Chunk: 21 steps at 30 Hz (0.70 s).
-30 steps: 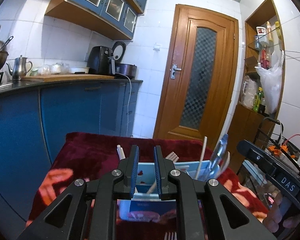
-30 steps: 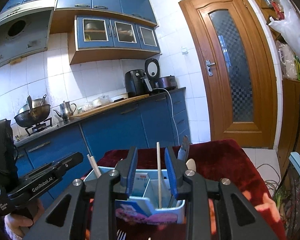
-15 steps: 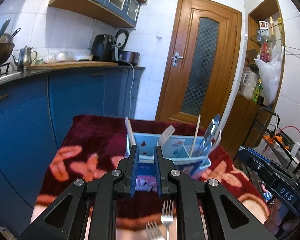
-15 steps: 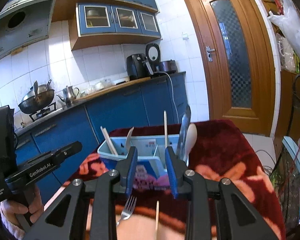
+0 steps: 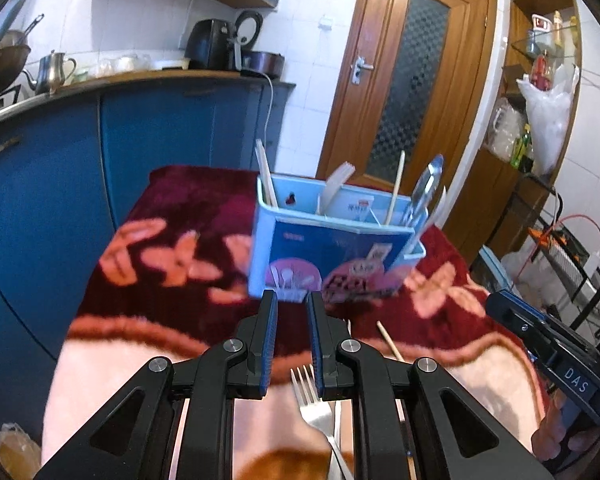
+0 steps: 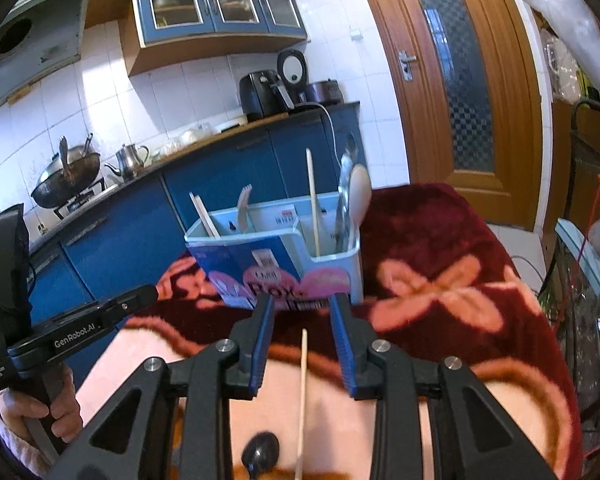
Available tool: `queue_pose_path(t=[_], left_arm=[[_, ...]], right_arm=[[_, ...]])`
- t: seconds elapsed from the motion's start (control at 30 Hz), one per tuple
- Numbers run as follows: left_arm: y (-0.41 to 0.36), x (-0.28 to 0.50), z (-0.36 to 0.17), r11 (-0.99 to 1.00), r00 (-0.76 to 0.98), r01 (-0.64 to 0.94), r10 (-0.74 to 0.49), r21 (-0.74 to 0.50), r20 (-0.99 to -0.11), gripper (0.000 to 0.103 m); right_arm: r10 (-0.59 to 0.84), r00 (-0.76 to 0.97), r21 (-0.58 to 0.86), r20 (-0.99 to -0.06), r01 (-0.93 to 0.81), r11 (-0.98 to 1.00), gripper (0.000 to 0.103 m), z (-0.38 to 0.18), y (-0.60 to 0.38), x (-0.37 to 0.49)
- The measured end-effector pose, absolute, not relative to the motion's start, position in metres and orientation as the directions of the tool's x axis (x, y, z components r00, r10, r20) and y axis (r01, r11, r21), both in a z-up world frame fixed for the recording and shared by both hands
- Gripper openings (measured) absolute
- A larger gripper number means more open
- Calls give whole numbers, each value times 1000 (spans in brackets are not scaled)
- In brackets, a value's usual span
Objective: Organize utensils
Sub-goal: 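Withdraw both tools from the caddy toward the remaining utensils, then close the left tool on the silver fork while the right tool approaches the wooden chopstick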
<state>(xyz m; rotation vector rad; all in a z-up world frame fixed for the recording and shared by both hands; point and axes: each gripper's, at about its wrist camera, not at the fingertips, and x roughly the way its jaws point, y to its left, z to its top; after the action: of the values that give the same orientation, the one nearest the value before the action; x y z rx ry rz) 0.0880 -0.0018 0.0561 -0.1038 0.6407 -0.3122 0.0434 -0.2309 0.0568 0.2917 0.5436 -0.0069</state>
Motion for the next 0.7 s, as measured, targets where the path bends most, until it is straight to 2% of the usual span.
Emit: queue_pose_path(t=[0.3,0.7], left_arm=[[-22,85,28,935,677,295,-350,-197,-647,15],[-37,89,6,933,620,302,-347,-194,-704,15]], right_arm=[[74,826,278,-559,102,955,35,39,-237,36],[87,805,296,-587,113,949,36,25,-243,31]])
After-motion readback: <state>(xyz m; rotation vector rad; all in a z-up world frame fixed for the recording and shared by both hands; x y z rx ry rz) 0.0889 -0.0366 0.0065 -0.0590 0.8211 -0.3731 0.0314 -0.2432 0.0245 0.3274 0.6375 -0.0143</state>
